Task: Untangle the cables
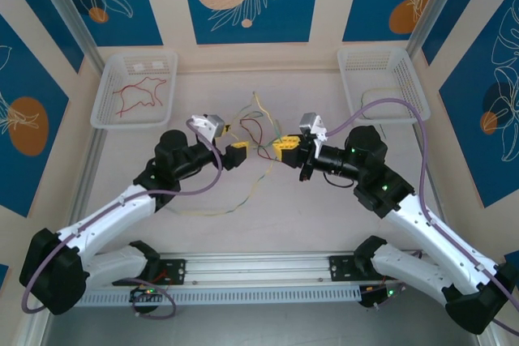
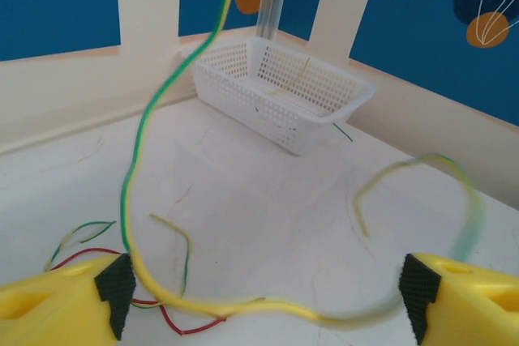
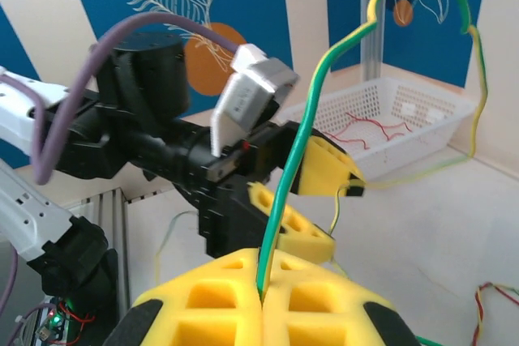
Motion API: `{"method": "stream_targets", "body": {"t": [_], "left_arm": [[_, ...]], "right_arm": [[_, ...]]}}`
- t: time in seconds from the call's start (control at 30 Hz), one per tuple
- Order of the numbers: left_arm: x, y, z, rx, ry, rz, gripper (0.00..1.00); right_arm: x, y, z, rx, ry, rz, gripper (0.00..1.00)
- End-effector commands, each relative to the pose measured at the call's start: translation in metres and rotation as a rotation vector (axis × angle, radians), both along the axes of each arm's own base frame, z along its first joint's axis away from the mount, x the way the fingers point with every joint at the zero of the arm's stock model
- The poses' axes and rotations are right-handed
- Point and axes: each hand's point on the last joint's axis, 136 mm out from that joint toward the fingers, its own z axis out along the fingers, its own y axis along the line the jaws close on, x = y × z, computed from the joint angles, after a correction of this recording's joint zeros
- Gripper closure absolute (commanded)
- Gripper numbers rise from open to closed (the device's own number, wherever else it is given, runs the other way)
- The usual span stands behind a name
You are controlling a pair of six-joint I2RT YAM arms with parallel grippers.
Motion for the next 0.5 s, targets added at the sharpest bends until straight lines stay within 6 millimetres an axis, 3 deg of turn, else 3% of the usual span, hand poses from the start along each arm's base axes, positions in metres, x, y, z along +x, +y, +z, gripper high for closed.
{"method": "stream_targets", "body": {"t": [0.0, 0.07, 0.17, 0.3, 0.37, 0.4, 0.47], "left_arm": [[0.01, -0.003, 0.034, -0.062, -0.071, 0.009, 0.22], [0.012, -0.007, 0.034, -0.063, -0.064, -0.01, 0.35], [0.013, -0.012, 0.032, -0.071, -0.049, -0.021, 0.62], [0.016, -0.01, 0.028, -0.072, -0.031, -0.001, 0.81], [0.017, -0.008, 0.028, -0.072, -0.027, 0.009, 0.84], [0.017, -0.008, 0.028, -0.072, -0.026, 0.012, 0.93], [0.017, -0.006, 0.027, -0.073, -0.021, 0.021, 0.97]], "right_arm": [[-0.011, -0.001, 0.014, 0.037, -0.091, 0.032, 1.0], [-0.007, -0.004, 0.015, 0.045, -0.099, 0.0, 1.0], [0.002, -0.01, 0.021, 0.063, -0.108, -0.067, 1.0], [0.002, -0.012, 0.027, 0.089, -0.124, -0.083, 1.0], [0.004, -0.012, 0.027, 0.095, -0.122, -0.093, 1.0], [0.005, -0.012, 0.026, 0.095, -0.121, -0.095, 1.0], [0.009, -0.015, 0.026, 0.105, -0.117, -0.128, 1.0]]}}
